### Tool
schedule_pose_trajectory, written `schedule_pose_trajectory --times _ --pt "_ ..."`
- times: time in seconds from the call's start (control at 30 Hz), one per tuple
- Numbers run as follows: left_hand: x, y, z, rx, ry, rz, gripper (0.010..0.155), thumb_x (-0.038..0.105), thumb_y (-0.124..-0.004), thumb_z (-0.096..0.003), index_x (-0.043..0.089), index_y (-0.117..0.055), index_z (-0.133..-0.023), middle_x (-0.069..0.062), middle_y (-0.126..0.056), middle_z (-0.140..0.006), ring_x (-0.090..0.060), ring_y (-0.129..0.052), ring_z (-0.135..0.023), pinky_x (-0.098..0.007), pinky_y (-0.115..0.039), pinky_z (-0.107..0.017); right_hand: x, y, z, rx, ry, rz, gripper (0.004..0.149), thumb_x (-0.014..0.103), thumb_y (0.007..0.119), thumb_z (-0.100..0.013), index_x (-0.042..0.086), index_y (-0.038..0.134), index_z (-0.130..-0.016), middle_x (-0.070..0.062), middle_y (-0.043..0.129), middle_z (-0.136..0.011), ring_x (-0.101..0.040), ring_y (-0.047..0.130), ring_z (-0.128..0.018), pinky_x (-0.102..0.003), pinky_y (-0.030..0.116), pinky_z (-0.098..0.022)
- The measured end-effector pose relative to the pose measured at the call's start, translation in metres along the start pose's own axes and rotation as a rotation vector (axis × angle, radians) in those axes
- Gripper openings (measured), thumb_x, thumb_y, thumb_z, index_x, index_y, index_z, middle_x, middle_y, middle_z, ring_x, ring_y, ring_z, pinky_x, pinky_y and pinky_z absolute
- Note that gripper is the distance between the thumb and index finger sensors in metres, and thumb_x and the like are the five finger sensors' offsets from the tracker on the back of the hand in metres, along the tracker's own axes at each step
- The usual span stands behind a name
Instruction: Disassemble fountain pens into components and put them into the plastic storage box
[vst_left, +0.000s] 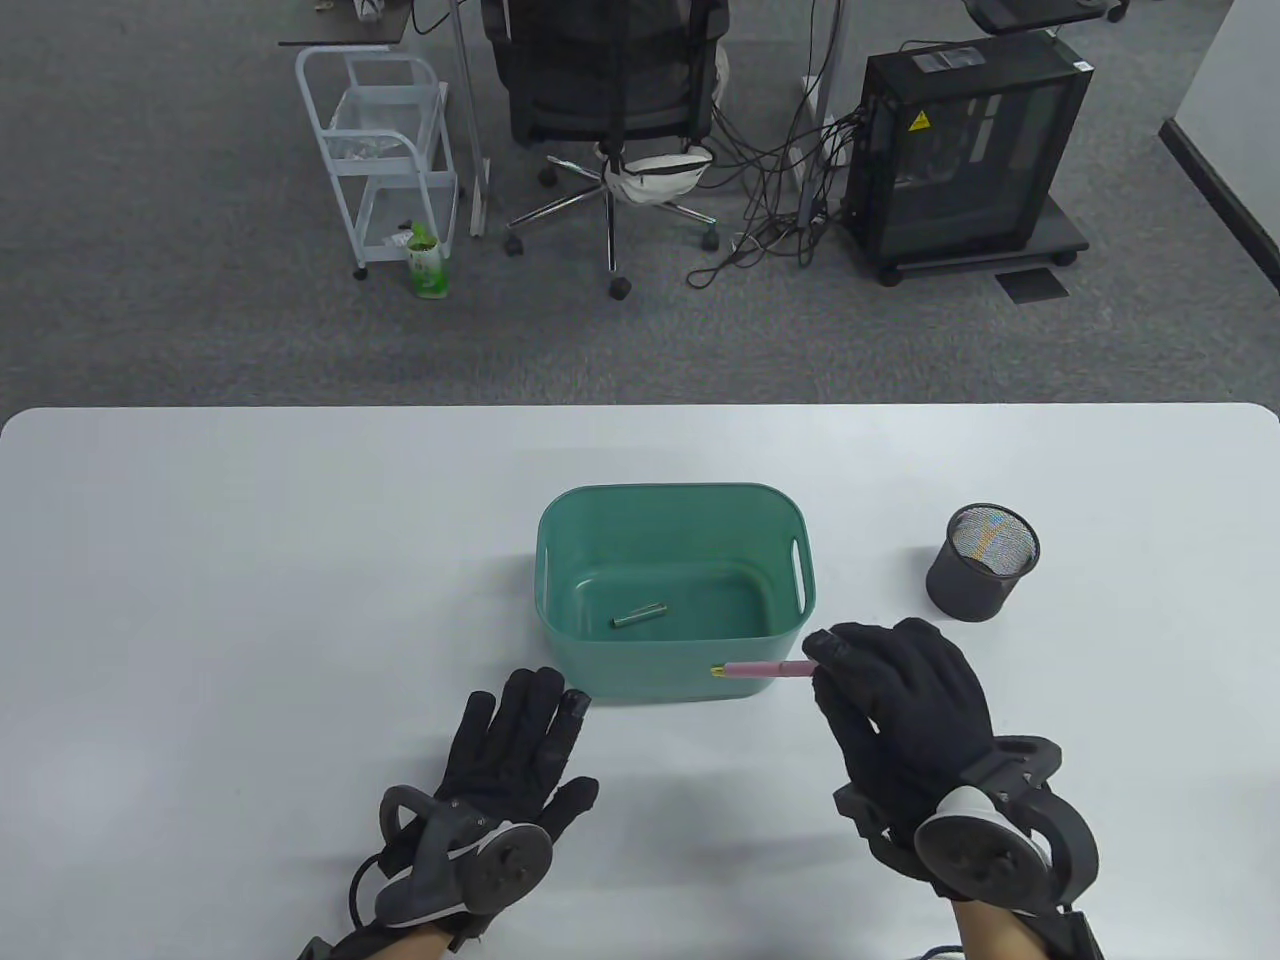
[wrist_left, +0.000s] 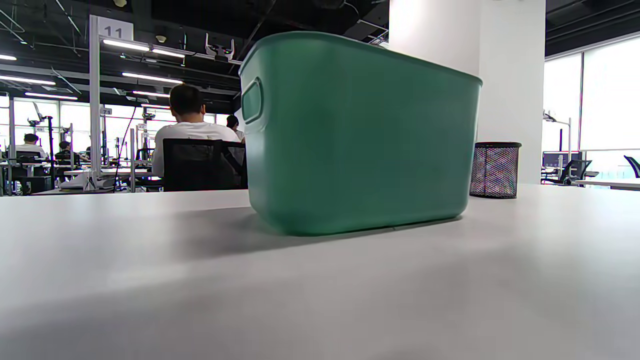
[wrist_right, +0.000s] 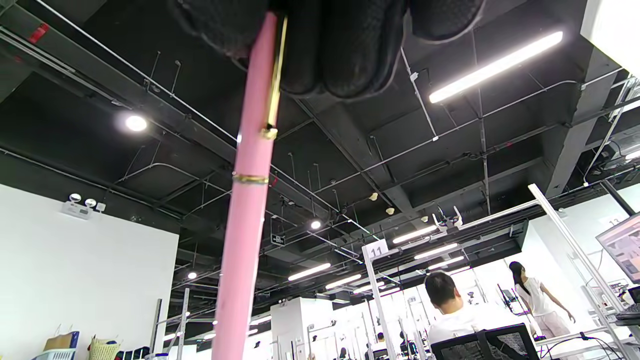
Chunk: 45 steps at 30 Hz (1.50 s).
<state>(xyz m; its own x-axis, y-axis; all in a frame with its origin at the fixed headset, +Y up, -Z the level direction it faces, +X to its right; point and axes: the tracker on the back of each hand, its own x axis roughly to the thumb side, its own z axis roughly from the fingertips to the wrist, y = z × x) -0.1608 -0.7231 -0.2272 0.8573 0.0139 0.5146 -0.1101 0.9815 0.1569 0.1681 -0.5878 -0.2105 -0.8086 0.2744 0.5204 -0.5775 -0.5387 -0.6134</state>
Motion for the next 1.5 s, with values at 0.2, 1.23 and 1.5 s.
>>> schedule_pose_trajectory --times 0.2,1.23,1.5 --pt "0.0 -0.005 -0.001 -0.006 -0.011 -0.005 0.073 0.054 -0.043 -0.0674 0.014 -0.029 -0.127 -0.016 -0.03 -0.134 -0.039 -0.03 -0.122 -0.057 -0.02 -0.088 0.002 -0.002 0.001 -0.01 -0.023 -0.005 0.034 0.04 0.073 -0.056 0.031 0.079 -0.089 0.003 0.087 -0.087 -0.016 0.088 -0.078 -0.047 0.063 -0.074" --pt "0.081 0.091 -0.062 0.456 -0.221 0.089 0.066 0.056 -0.062 -0.0668 0.016 -0.062 -0.119 -0.015 -0.068 -0.123 -0.035 -0.072 -0.107 -0.058 -0.048 -0.085 0.012 0.003 0.004 0.017 -0.087 -0.041 0.034 0.041 0.073 -0.057 0.032 0.079 -0.089 0.004 0.087 -0.087 -0.016 0.088 -0.079 -0.047 0.063 -0.075" --pt "0.087 0.09 -0.06 0.491 -0.223 0.076 0.054 0.052 -0.069 -0.066 0.015 -0.077 -0.105 -0.007 -0.091 -0.099 -0.025 -0.091 -0.084 -0.051 -0.064 -0.075 0.027 0.012 0.009 0.044 -0.152 -0.035 0.034 0.041 0.073 -0.057 0.032 0.079 -0.089 0.004 0.087 -0.088 -0.016 0.087 -0.079 -0.047 0.063 -0.075"
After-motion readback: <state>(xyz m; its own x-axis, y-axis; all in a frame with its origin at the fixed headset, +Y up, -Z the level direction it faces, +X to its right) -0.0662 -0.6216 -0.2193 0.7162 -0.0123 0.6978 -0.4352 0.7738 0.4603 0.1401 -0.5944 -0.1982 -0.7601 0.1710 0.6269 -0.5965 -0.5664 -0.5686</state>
